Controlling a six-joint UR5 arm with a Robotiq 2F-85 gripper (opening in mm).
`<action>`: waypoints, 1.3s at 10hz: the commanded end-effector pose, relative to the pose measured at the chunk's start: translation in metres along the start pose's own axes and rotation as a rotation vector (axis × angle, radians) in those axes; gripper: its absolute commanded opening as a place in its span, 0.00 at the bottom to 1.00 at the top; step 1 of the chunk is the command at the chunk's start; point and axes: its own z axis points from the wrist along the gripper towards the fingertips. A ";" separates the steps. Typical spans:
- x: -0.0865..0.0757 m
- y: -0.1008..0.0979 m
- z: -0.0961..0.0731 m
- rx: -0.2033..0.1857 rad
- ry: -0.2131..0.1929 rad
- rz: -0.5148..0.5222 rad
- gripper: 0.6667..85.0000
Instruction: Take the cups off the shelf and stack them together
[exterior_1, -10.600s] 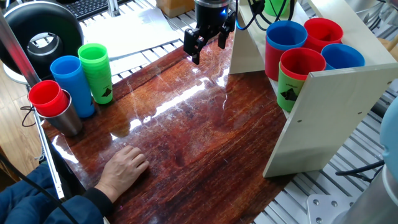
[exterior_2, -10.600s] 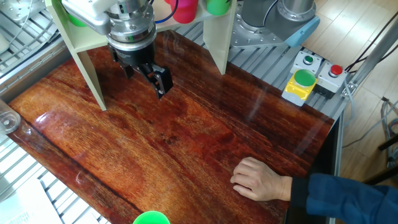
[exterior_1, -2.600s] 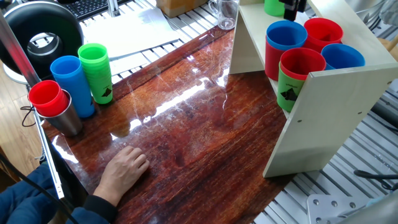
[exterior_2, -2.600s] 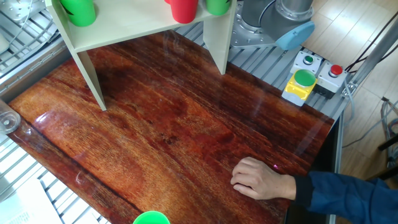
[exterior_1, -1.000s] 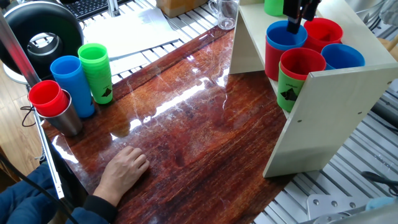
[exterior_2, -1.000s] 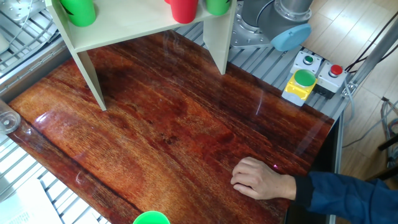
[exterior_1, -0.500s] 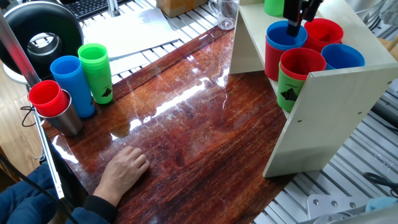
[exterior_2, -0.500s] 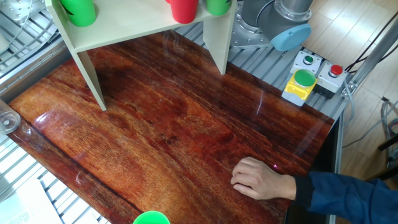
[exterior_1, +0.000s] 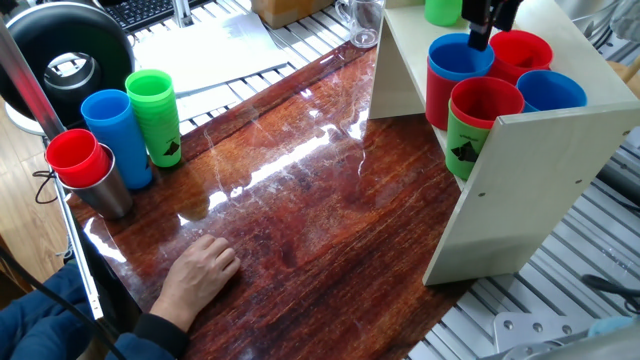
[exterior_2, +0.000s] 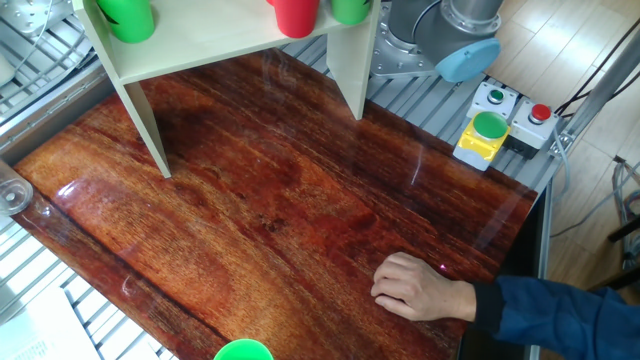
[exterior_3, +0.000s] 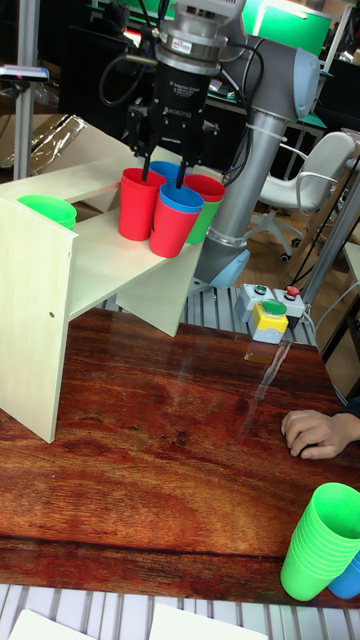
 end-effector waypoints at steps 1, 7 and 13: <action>0.005 0.004 0.000 -0.030 0.001 0.043 0.61; -0.002 0.001 0.019 -0.045 -0.021 0.047 0.60; -0.018 -0.005 0.034 -0.032 -0.076 0.015 0.43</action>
